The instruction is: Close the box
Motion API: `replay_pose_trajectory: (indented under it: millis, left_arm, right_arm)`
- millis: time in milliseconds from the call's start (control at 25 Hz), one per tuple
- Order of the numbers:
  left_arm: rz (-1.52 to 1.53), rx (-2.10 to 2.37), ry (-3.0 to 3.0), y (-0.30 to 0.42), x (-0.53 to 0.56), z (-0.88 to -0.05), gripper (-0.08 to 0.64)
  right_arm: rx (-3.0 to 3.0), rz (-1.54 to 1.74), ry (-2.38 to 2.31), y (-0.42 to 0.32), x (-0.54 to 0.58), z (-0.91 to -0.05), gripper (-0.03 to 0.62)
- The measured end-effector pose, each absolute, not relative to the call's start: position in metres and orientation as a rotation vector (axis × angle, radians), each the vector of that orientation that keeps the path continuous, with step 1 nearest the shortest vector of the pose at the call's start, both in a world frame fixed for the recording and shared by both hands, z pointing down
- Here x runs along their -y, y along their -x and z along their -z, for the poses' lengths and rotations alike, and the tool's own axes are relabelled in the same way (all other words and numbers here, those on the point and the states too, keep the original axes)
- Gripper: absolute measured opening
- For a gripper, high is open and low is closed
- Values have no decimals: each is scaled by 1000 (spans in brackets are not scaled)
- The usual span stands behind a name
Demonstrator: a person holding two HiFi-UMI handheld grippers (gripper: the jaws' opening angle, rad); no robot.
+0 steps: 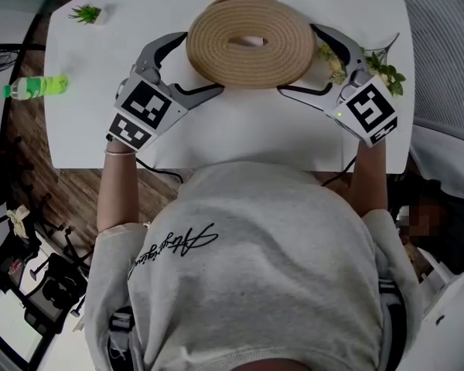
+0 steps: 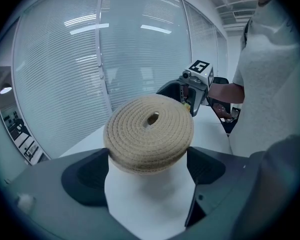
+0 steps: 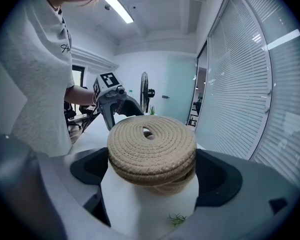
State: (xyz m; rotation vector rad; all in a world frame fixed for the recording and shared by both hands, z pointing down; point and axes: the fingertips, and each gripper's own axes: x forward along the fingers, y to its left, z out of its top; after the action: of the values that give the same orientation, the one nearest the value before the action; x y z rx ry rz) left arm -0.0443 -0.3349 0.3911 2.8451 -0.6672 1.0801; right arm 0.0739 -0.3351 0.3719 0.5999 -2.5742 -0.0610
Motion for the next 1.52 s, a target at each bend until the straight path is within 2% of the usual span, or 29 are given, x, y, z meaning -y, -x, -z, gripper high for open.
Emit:
replay_pose_trajectory:
  millis: [1520]
  left_arm:
    - [-1143,677,-2781,49,384,-412,483]
  right_arm:
    - [2568,14,-566,-70,387,-395,548]
